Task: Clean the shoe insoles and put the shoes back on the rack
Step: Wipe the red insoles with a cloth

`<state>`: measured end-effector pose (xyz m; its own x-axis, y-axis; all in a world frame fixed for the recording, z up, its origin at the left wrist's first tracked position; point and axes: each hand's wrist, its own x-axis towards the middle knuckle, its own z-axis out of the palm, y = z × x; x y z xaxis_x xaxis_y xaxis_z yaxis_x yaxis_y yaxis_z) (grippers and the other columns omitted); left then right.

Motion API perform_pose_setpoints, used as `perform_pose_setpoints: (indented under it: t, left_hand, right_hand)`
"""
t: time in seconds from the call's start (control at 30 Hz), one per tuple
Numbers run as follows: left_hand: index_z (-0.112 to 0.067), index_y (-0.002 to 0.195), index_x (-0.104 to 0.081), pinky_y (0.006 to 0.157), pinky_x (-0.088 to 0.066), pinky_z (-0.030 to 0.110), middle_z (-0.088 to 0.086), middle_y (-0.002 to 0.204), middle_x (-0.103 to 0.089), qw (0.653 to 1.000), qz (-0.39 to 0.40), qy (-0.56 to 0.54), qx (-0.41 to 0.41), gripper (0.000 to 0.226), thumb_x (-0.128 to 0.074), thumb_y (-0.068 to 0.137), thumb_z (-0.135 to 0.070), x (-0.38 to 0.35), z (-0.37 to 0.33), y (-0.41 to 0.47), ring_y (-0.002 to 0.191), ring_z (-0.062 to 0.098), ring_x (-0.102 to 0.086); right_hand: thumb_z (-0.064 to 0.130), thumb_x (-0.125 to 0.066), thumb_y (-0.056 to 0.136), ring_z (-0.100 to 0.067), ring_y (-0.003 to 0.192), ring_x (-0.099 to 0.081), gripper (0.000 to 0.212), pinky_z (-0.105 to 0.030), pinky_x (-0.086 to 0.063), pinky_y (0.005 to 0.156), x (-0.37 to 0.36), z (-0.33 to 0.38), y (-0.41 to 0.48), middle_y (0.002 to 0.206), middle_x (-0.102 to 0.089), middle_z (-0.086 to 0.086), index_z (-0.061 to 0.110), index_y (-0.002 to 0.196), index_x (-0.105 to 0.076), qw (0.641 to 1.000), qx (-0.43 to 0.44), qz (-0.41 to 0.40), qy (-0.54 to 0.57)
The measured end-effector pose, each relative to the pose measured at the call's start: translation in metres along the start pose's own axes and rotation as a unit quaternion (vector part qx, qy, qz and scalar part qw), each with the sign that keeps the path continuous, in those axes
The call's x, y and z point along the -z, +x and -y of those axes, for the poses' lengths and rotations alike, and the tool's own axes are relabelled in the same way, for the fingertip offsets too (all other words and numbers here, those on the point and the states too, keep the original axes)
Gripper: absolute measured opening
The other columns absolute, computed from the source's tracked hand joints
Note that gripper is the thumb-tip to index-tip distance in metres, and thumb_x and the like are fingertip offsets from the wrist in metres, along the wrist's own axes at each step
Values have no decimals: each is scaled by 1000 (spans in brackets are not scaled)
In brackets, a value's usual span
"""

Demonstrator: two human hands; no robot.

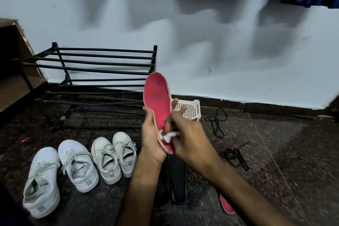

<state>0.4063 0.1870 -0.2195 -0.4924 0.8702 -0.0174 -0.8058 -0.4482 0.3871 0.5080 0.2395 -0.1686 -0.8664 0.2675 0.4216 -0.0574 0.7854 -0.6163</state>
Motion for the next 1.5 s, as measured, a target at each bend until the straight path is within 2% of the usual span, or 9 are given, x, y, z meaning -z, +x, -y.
perform_pose_setpoints:
  t: [0.27, 0.43, 0.63, 0.73, 0.8, 0.9, 1.1, 1.3, 1.5]
  left_hand:
    - [-11, 137, -46, 82, -57, 49, 5, 117, -62, 996, -1, 12, -86, 72, -25, 93, -64, 6, -14, -1, 102, 23, -66]
    - [-16, 136, -47, 81, -57, 45, 8, 114, -65, 999, 2, 24, -42, 80, -28, 86, -75, 4, -28, -6, 97, 27, -67]
    - [-11, 126, -57, 91, -53, 45, 11, 113, -69, 998, -14, 53, -17, 81, -32, 85, -75, 3, -14, -6, 110, 27, -63]
    - [-15, 133, -52, 88, -54, 48, 16, 118, -59, 999, 6, 32, 3, 71, -38, 89, -69, -6, -18, -6, 104, 30, -65]
    - [-16, 135, -49, 92, -51, 53, 16, 124, -56, 999, 25, 32, -1, 64, -40, 92, -63, -10, -23, -6, 110, 34, -61]
    - [-5, 140, -44, 102, -41, 56, 23, 135, -51, 997, 27, 60, -35, 67, -40, 95, -54, -10, -24, -8, 121, 38, -54]
    - [-6, 123, -61, 100, -45, 42, 15, 114, -66, 999, -15, 18, -39, 67, -36, 94, -60, -6, -10, -4, 104, 25, -65]
    - [-13, 137, -50, 98, -46, 55, 6, 134, -58, 997, -20, 28, -74, 74, -22, 93, -65, 4, -8, -1, 120, 26, -59]
    - [-12, 124, -61, 97, -48, 45, 13, 121, -64, 999, -33, -20, -19, 61, -32, 96, -58, -11, 13, -1, 109, 27, -64]
  right_hand:
    - [-8, -48, 66, -14, 73, -58, 32, -30, -48, 64, -13, -5, -36, 77, -59, 3, 21, 81, -48, 997, 16, 71, 24]
    - [-15, -72, 73, -20, 81, -69, 29, -33, -56, 74, 10, -4, -13, 84, -71, -12, 7, 80, -53, 943, -69, -6, 324]
    - [-3, -71, 72, -6, 95, -58, 44, -24, -49, 79, -14, -3, 2, 103, -64, 7, 23, 107, -62, 993, 67, 10, -95]
    - [-2, -75, 74, -5, 93, -65, 33, -21, -49, 83, 19, 1, 18, 101, -72, 4, 14, 103, -73, 989, -44, 73, 123]
    - [-5, -73, 74, -11, 86, -67, 25, -21, -52, 77, 47, 5, 22, 96, -73, -6, 4, 97, -73, 928, -92, 125, 339]
    - [-7, -68, 75, -19, 79, -70, 17, -24, -56, 64, 58, 8, 28, 91, -73, -11, 1, 88, -73, 884, -109, 25, 455]
    - [6, -72, 78, -16, 84, -64, 15, -25, -50, 70, 4, -4, 35, 93, -64, 6, 11, 93, -73, 999, -28, -36, -15]
    - [-8, -61, 68, -22, 89, -59, 36, -34, -53, 68, -21, -2, -25, 96, -60, -1, 15, 96, -67, 985, 6, 16, -169]
    - [11, -58, 74, -24, 80, -59, 9, -30, -42, 51, -1, -2, 35, 83, -60, -5, 10, 82, -63, 947, 46, -50, -314]
